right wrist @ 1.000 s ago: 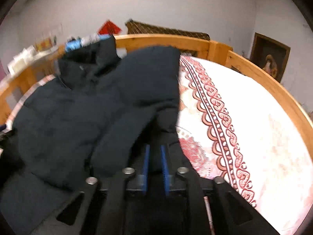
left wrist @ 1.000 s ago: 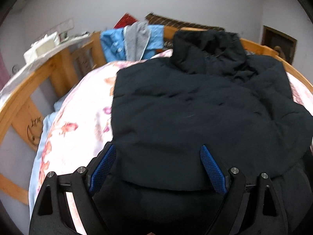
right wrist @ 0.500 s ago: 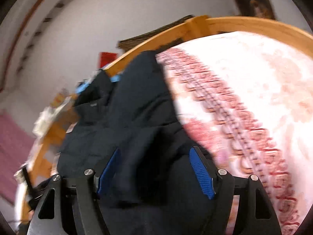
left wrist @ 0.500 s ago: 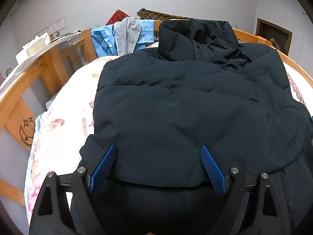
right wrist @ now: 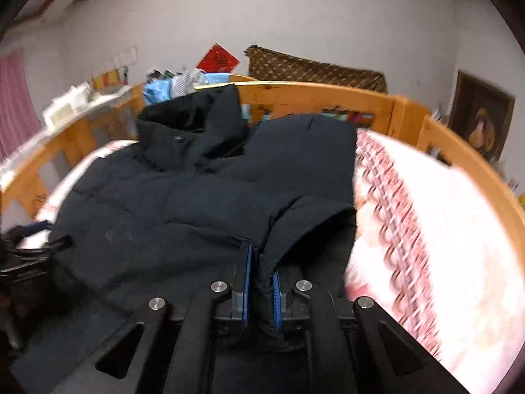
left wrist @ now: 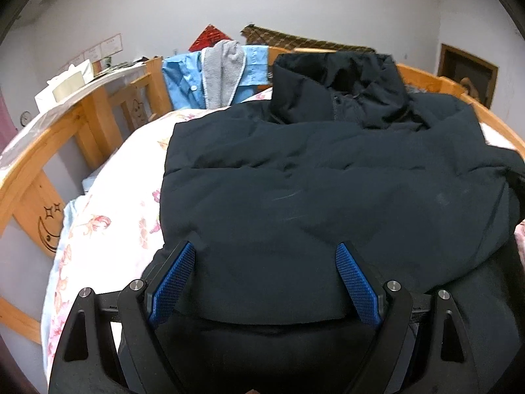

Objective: Fold large clothes

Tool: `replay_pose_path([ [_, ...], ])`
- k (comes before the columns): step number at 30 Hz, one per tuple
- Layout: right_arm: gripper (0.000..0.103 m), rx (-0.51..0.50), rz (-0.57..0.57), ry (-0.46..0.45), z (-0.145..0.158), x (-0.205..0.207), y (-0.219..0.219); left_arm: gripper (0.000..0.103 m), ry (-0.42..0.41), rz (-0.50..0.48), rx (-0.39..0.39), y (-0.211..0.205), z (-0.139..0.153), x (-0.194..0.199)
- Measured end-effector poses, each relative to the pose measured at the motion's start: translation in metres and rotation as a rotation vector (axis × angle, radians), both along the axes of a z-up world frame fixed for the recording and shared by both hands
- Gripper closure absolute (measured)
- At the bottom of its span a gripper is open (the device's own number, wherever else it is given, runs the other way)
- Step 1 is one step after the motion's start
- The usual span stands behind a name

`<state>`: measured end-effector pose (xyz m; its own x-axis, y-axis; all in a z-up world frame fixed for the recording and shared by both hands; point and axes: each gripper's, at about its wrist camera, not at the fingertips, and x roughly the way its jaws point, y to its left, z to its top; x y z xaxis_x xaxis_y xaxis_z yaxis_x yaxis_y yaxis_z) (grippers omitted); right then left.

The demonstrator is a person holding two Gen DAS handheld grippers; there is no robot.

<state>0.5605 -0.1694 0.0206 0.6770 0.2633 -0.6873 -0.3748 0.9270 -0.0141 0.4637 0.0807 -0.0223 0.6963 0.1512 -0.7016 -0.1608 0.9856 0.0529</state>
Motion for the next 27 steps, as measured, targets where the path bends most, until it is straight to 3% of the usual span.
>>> replay_pose_path([
  [2, 0.084, -0.069, -0.032, 0.022, -0.024, 0.012, 0.004, 0.019, 0.034, 0.003, 0.007, -0.001, -0.009, 0.009],
  [6, 0.069, -0.131, -0.018, 0.033, -0.062, 0.02, 0.007, 0.001, 0.097, 0.027, 0.022, 0.001, -0.028, 0.021],
  [12, 0.062, -0.093, -0.021, 0.009, -0.079, 0.019, -0.001, 0.001, 0.127, 0.014, -0.04, 0.013, -0.036, 0.024],
  [14, 0.055, -0.064, -0.003, 0.015, -0.071, 0.018, -0.008, 0.001, 0.084, 0.01, -0.068, 0.017, -0.025, 0.017],
  [16, 0.04, -0.035, 0.063, 0.026, -0.05, 0.02, -0.018, 0.001, -0.052, -0.021, -0.12, 0.026, 0.0, 0.005],
  [18, 0.033, 0.002, 0.099, -0.014, -0.02, 0.024, -0.027, 0.001, -0.143, -0.062, -0.086, 0.029, 0.032, 0.011],
  [21, 0.019, 0.06, 0.1, -0.051, 0.017, 0.041, -0.029, 0.001, -0.143, -0.079, -0.043, 0.025, 0.061, 0.053],
  [27, 0.018, 0.142, 0.094, 0.03, 0.044, 0.113, 0.018, 0.001, -0.137, 0.044, -0.159, 0.033, 0.074, 0.155],
])
